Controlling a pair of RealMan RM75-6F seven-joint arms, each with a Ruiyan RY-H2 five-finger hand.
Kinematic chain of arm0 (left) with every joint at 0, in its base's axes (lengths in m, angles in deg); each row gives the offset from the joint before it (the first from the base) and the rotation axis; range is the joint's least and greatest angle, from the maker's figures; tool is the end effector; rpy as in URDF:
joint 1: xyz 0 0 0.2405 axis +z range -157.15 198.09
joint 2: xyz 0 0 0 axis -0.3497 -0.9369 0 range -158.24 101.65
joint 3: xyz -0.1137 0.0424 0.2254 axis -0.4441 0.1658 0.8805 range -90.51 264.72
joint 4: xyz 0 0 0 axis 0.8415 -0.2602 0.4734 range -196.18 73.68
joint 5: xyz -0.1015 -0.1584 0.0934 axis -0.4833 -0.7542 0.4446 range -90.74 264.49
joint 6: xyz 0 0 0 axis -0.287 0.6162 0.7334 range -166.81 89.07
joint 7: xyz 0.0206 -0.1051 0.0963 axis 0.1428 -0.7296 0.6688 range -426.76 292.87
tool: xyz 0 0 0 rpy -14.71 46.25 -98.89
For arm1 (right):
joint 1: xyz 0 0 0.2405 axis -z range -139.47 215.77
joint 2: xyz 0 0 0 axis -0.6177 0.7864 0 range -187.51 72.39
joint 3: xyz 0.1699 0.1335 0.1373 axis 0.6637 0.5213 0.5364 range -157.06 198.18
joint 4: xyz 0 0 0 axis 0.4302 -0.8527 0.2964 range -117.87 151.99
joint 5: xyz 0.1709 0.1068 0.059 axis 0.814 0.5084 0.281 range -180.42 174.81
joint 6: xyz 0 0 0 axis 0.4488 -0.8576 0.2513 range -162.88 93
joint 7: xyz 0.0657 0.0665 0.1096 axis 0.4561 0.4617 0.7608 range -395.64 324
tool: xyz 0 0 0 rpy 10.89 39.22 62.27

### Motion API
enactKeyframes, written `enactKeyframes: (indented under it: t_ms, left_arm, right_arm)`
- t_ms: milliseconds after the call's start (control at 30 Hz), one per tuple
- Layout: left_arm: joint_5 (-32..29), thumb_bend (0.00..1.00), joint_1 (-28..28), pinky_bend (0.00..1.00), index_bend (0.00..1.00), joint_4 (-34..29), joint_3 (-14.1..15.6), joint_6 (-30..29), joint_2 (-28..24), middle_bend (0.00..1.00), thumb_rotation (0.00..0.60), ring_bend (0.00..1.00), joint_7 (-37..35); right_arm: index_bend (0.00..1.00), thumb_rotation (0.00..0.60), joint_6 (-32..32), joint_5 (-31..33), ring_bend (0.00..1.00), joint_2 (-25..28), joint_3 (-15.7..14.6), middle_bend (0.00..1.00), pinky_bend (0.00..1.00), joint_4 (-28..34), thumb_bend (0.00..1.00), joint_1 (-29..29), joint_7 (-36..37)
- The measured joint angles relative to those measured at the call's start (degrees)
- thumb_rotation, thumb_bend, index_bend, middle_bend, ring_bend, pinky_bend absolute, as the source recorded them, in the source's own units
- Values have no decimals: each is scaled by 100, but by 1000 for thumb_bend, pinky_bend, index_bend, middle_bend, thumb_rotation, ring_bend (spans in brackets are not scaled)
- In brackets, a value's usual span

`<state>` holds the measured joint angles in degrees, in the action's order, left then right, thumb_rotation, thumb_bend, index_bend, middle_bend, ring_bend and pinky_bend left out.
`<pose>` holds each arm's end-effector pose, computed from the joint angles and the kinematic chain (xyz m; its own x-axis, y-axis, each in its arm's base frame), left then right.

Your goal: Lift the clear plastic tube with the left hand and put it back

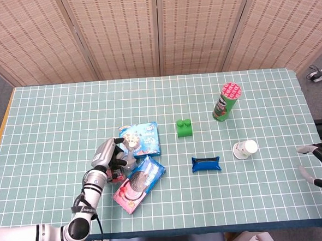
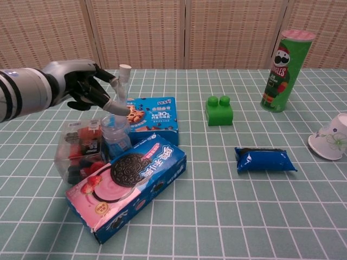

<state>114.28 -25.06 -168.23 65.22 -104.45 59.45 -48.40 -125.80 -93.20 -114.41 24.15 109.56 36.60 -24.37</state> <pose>-0.0912 0.3282 0.0038 -0.1846 0.3931 0.9008 0.9826 0.0949 0.1599 -0.3099 -0.1651 0.2091 0.3251 0.0829 0.9420 -0.9427 -0.0502 0.3297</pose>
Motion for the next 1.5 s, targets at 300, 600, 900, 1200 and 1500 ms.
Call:
enactKeyframes:
  t_ms: [300, 600, 900, 1200, 1500]
  left_arm:
    - [-104, 195, -97, 1000, 718, 52, -8, -149, 118, 1000, 600, 1000, 56]
    - [-165, 247, -128, 1000, 753, 19, 2, -292, 154, 1000, 600, 1000, 131]
    - [-141, 250, -114, 1000, 761, -179, -2, -460, 89, 1000, 600, 1000, 200]
    - [-173, 250, -106, 1000, 772, -658, -110, -813, -113, 1000, 600, 1000, 389]
    - [137, 251, 31, 1000, 773, -1634, -139, -1341, -555, 1000, 600, 1000, 593]
  right_arm:
    - [397, 600, -31, 1, 330, 21, 4, 436, 511, -1, 265, 16, 52]
    - [396, 600, -50, -19, 330, 35, 0, 436, 511, 3, 265, 23, 81]
    - [397, 600, -58, -41, 330, 44, -8, 436, 511, 4, 266, 25, 103]
    - [397, 600, -64, -63, 330, 47, -16, 435, 511, 6, 266, 27, 116]
    - [396, 600, -89, -109, 330, 54, -34, 436, 511, 25, 265, 33, 116]
